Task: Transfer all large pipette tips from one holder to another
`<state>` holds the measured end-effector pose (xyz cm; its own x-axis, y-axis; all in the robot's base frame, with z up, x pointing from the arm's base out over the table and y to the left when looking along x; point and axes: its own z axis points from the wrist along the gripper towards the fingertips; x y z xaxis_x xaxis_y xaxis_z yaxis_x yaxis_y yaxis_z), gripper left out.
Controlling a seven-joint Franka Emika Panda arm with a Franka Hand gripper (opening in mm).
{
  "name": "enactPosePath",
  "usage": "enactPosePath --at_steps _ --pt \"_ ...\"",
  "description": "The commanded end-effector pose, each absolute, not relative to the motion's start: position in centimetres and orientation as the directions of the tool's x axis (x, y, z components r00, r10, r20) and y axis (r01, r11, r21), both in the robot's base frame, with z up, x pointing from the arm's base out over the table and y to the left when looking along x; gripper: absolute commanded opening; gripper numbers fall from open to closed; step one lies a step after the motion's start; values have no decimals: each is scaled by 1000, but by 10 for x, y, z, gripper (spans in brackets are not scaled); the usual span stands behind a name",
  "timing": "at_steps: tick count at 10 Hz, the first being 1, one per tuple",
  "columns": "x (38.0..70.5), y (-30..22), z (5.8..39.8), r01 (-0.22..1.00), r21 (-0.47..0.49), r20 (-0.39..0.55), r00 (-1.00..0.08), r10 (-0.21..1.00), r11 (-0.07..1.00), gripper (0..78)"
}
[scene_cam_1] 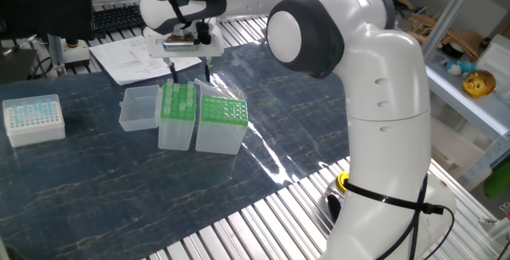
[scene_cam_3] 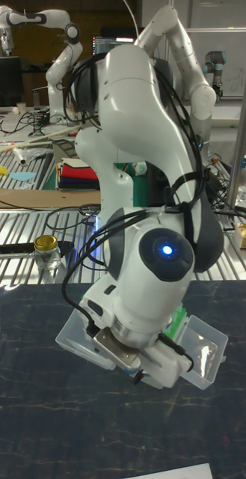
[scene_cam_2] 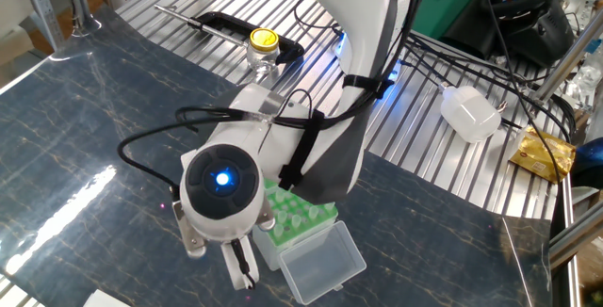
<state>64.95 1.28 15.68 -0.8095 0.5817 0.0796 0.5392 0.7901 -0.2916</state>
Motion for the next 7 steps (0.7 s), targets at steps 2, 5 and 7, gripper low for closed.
enactPosePath --at_steps 2,5,7 --pt "651 9 153 528 -316 68 -816 574 789 775" --pt "651 7 149 520 -335 69 -818 571 786 775" --pt "648 8 146 521 -348 63 -817 574 779 775"
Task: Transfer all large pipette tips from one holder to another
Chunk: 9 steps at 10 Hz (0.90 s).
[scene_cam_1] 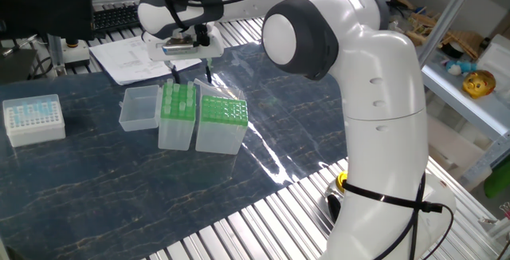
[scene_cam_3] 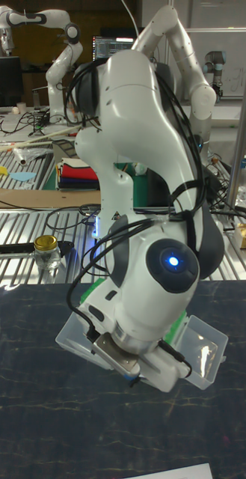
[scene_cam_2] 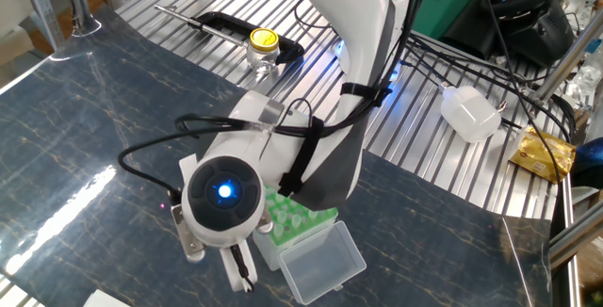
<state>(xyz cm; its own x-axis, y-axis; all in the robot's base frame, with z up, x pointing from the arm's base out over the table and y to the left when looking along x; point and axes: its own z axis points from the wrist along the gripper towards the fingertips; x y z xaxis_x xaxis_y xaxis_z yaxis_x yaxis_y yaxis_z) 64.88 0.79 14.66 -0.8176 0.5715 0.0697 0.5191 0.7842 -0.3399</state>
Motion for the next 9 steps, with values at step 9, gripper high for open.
enactPosePath --at_steps 9 --pt "647 9 145 497 -431 47 -821 569 753 775"
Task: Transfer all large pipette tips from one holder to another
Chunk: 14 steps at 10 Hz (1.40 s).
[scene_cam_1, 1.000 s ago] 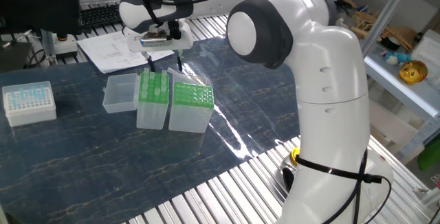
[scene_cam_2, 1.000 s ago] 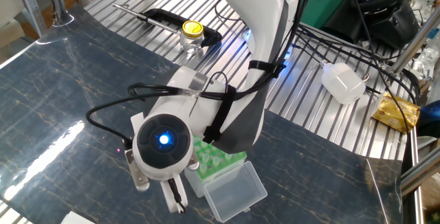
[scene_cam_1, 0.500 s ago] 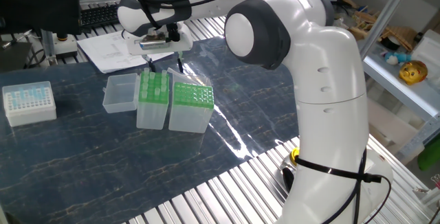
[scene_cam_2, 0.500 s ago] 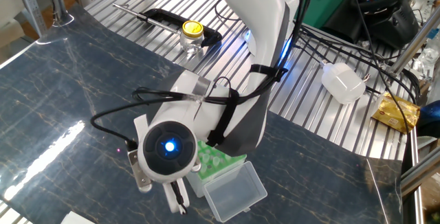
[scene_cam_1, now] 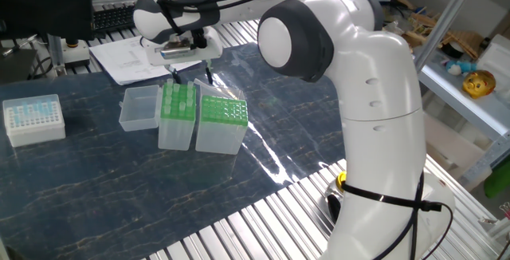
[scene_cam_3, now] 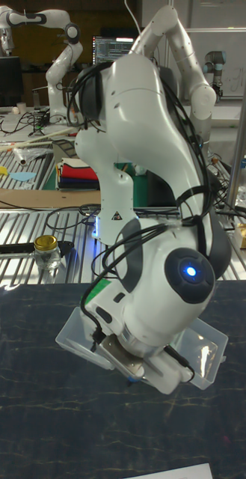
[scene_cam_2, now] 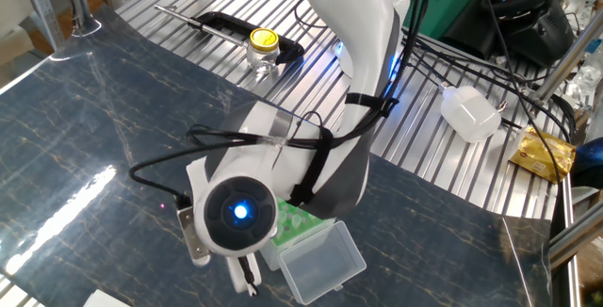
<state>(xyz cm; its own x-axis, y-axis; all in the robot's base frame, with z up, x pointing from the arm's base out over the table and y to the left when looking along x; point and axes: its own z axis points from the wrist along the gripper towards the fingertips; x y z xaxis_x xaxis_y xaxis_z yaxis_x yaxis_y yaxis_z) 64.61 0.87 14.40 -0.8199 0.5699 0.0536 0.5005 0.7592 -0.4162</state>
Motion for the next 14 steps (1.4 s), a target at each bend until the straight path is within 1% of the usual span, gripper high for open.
enactPosePath --at_steps 1,7,14 --pt "647 8 145 495 -440 43 -822 568 749 775" --pt "644 5 138 477 -469 34 -831 555 743 775" --pt "643 5 138 445 -497 48 -843 536 745 775"
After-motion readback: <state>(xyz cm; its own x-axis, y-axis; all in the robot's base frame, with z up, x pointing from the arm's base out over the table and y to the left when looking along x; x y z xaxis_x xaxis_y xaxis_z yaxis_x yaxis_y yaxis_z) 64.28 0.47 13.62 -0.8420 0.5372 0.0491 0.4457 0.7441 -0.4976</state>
